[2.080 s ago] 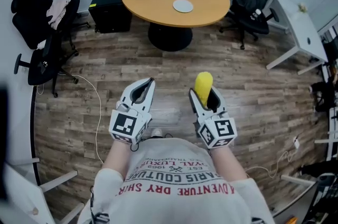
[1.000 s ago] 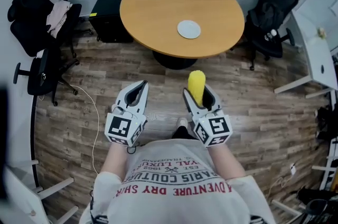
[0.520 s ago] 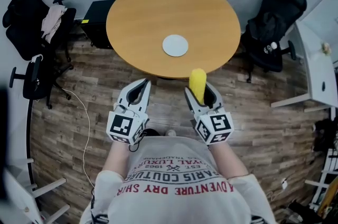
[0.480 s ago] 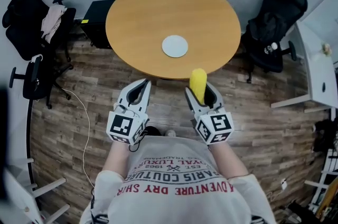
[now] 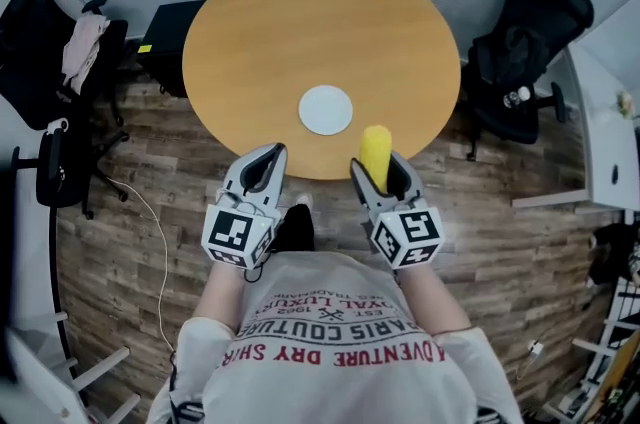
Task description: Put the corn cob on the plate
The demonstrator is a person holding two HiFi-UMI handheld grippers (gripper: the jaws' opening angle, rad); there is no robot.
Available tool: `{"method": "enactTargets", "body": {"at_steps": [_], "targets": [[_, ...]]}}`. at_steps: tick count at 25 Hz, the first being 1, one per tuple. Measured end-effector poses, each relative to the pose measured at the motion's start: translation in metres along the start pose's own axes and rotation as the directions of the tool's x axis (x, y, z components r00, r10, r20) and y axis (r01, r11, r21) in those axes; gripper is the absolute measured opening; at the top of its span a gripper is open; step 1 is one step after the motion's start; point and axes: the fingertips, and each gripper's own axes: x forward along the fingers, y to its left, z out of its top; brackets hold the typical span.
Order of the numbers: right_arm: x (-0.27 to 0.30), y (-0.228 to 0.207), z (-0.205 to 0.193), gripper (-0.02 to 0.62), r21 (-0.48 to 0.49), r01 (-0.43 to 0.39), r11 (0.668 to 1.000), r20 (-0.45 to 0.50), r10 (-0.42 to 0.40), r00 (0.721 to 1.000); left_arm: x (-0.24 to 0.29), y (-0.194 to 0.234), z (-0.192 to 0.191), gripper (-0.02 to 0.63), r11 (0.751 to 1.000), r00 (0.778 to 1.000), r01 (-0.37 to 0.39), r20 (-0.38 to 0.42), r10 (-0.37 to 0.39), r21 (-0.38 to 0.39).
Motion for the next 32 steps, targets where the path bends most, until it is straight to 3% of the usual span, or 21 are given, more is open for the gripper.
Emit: {"method": "enactTargets", "body": {"at_steps": [10, 18, 25, 32], "targets": [[0.108, -0.035, 0.026, 0.265, 0.031, 0.057, 0.998, -0.043, -0.055, 0.998, 0.099, 0.078, 0.016, 0.032, 0.996, 0.996, 0.086, 0.011, -0.086, -0.007], [0.178, -0.050, -0.002, 0.264, 0.061, 0.074, 0.995, -0.160, -0.063, 0.985, 0.142, 0.131, -0.002, 0.032, 0.994, 0.994, 0.110, -0.023, -0.110, -0.021], [0.210, -0.060, -0.051, 0.265, 0.097, 0.081, 0.992, -0.305, -0.048, 0.951, 0.163, 0.143, -0.031, 0.032, 0.991, 0.990, 0.126, -0.052, -0.127, -0.037], [0.240, -0.070, -0.115, 0.265, 0.090, 0.114, 0.989, -0.456, -0.061, 0.888, 0.172, 0.156, -0.060, 0.032, 0.989, 0.987, 0.121, -0.096, -0.129, -0.081]]}}
